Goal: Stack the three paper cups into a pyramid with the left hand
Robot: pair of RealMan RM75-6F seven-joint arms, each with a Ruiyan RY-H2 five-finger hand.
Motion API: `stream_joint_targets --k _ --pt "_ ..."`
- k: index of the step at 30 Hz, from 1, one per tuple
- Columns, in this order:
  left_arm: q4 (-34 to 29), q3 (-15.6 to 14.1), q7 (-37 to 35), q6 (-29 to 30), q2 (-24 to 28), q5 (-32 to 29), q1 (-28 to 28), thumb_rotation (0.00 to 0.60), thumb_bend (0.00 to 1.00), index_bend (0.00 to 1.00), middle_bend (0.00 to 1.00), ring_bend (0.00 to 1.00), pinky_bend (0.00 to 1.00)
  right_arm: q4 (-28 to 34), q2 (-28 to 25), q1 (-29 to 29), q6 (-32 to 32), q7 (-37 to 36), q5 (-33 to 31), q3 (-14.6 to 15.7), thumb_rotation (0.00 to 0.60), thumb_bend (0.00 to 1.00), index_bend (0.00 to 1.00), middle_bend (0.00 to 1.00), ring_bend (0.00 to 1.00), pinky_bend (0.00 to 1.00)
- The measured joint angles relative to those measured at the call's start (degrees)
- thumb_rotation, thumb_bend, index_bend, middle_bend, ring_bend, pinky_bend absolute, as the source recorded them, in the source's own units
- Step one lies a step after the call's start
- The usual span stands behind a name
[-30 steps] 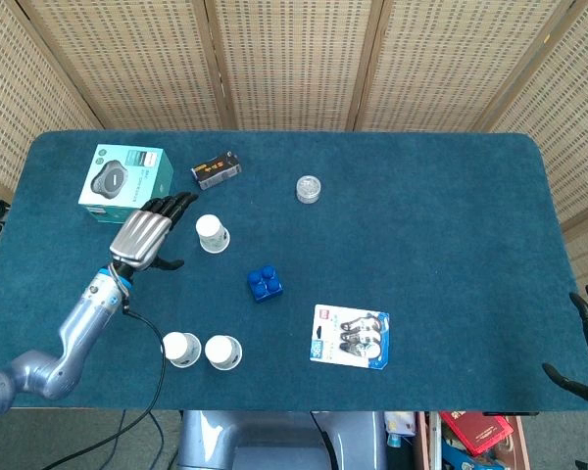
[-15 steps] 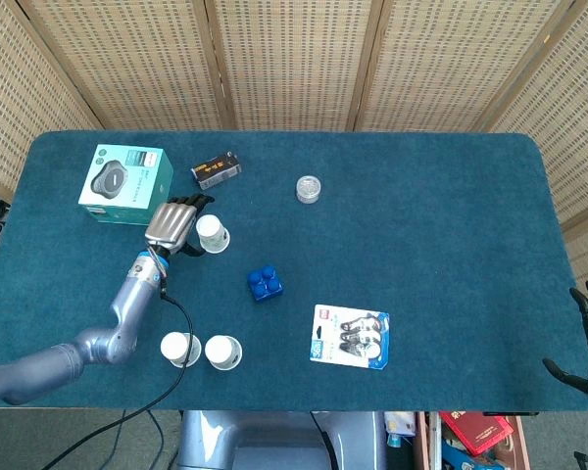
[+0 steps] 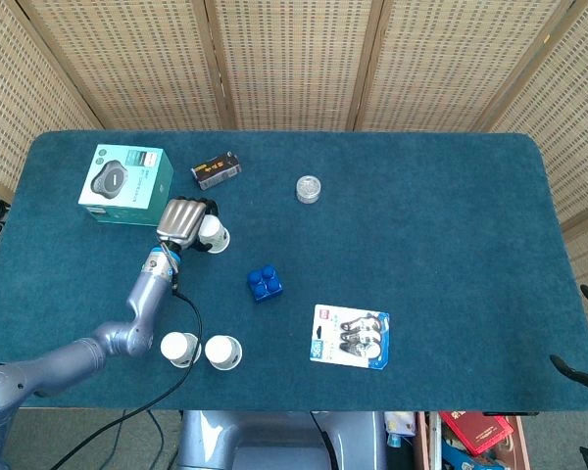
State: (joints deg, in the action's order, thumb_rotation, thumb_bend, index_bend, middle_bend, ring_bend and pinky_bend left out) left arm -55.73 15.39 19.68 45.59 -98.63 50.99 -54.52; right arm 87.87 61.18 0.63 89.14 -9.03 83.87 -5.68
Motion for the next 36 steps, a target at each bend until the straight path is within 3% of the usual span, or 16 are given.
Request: stream_joint_targets --k 4,9,18,24,27,31,36 --pt "1.7 0.3 0.1 -0.1 -1.0 0.0 -0.4 0.6 0.22 0.47 0.46 0.45 0.42 -0.1 0.0 -0.1 -0.2 0.0 -0.1 -0.1 0.6 0.0 0.0 0.0 0.0 0.0" --pt "1.4 0.3 0.3 0.3 -0.8 0.5 -0.3 0.6 0.22 0.47 0.47 0.46 0.42 -0.1 0.0 -0.1 -0.2 0.0 -0.1 0.0 0.6 0.0 0.0 0.0 0.0 0.0" --pt "-4.4 0.7 -1.7 3.1 3.5 4.4 0.6 0.6 0.22 0.47 0.47 0.46 0.42 0.0 -0.2 0.1 0.2 -0.5 0.1 0.0 0.6 0.0 0.0 0.0 0.0 0.0" --pt "-20.2 -0.4 -3.6 6.6 14.4 11.3 3.4 0.6 0.22 0.47 0.47 0.46 0.42 0.4 -0.3 0.2 0.4 -0.3 0.7 0.2 0.6 0.0 0.0 0.0 0.0 0.0" --pt "-30.0 -1.7 -4.9 8.3 22.2 15.9 5.6 0.6 0.22 0.47 0.47 0.46 0.42 0.6 -0.2 0.2 0.5 0.1 1.0 0.4 0.6 0.0 0.0 0.0 0.0 0.0" --pt "-42.1 -4.6 -7.3 10.8 33.5 23.4 9.5 0.6 0.22 0.47 0.47 0.46 0.42 1.0 -0.5 0.2 0.5 -0.1 0.9 0.4 0.6 0.0 0.0 0.0 0.0 0.0" --pt "-51.2 -9.7 -12.0 12.0 42.6 31.8 13.8 0.6 0.22 0.47 0.47 0.46 0.42 1.5 -0.8 0.3 1.1 -0.3 1.5 0.4 0.6 0.0 0.0 0.0 0.0 0.0"
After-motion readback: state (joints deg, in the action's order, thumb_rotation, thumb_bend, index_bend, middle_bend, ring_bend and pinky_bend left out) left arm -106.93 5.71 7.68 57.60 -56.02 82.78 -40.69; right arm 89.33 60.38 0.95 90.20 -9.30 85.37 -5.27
